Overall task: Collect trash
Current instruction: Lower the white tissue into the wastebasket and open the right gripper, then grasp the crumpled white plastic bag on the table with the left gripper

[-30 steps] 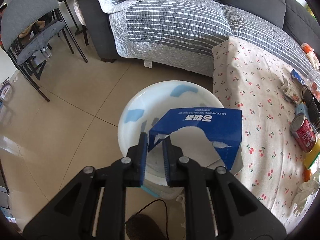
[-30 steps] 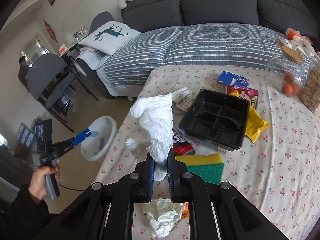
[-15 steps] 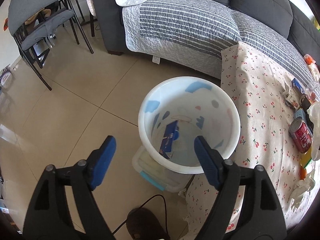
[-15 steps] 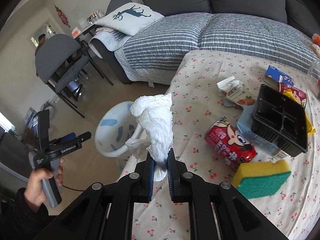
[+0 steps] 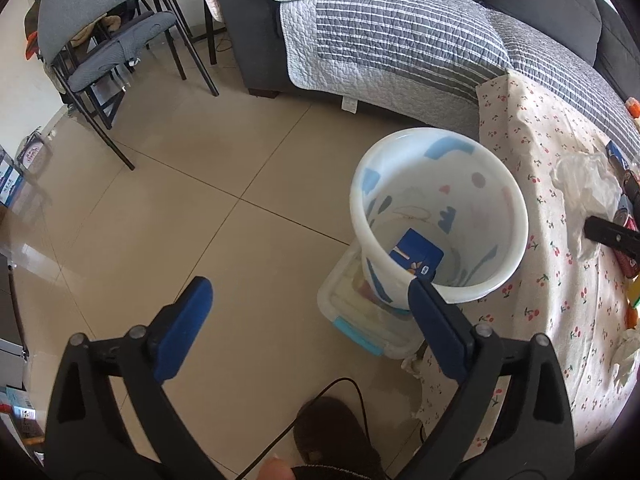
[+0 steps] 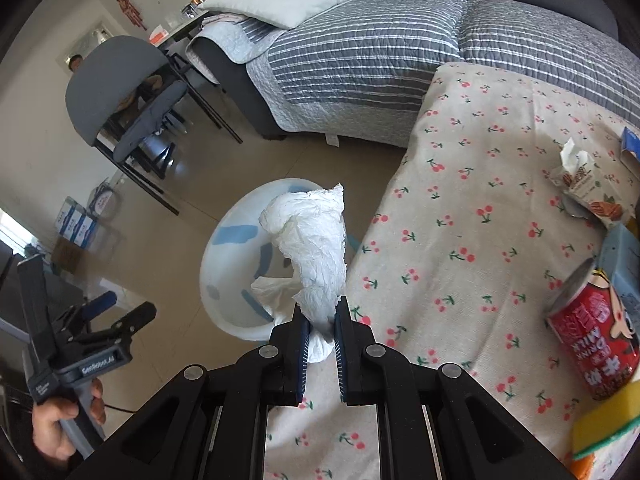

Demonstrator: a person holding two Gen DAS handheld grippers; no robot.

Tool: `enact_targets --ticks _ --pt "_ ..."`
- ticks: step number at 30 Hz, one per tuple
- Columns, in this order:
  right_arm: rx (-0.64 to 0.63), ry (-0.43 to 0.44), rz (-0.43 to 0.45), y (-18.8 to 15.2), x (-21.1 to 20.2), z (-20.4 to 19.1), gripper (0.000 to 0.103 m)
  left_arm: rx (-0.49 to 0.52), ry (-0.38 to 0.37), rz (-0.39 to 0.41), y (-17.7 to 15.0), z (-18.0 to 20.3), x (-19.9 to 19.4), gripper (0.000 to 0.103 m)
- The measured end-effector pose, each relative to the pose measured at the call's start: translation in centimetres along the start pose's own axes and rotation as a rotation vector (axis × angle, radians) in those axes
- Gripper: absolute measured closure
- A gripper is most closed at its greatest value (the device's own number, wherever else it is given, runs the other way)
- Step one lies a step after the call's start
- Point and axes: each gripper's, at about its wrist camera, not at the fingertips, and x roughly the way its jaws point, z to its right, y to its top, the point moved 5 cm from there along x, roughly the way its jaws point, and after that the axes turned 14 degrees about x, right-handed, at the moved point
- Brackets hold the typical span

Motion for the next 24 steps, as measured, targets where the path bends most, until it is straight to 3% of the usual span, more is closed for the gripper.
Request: enact_targets --ticks 8,14,16,18,24 --pt "0.026 0.028 -0.024 1.1 3.7 -2.2 0.090 0.021 -0.011 0.003 -0.5 -0.3 -0.3 0.005" --pt "0.041 -0.001 -0.040 0.9 4.3 -2.3 0.082 0.029 -0.019 0.001 -0.6 0.0 -0.4 0.005" --pt "0.035 -0.008 -0.037 0.8 3.5 -2.4 0.073 0.031 -0.021 0.003 -0.6 0.1 -0.6 0.005" --pt "0.026 -0.011 -0.018 0.7 2.7 -2.3 0.050 0.032 -0.023 0.004 -0.6 0.3 -0.7 0.005" --pt "-0.010 -0.024 0.028 0.5 -1.1 -1.8 0.046 0.042 -0.037 0.012 -0.5 1.3 -1.3 0.005"
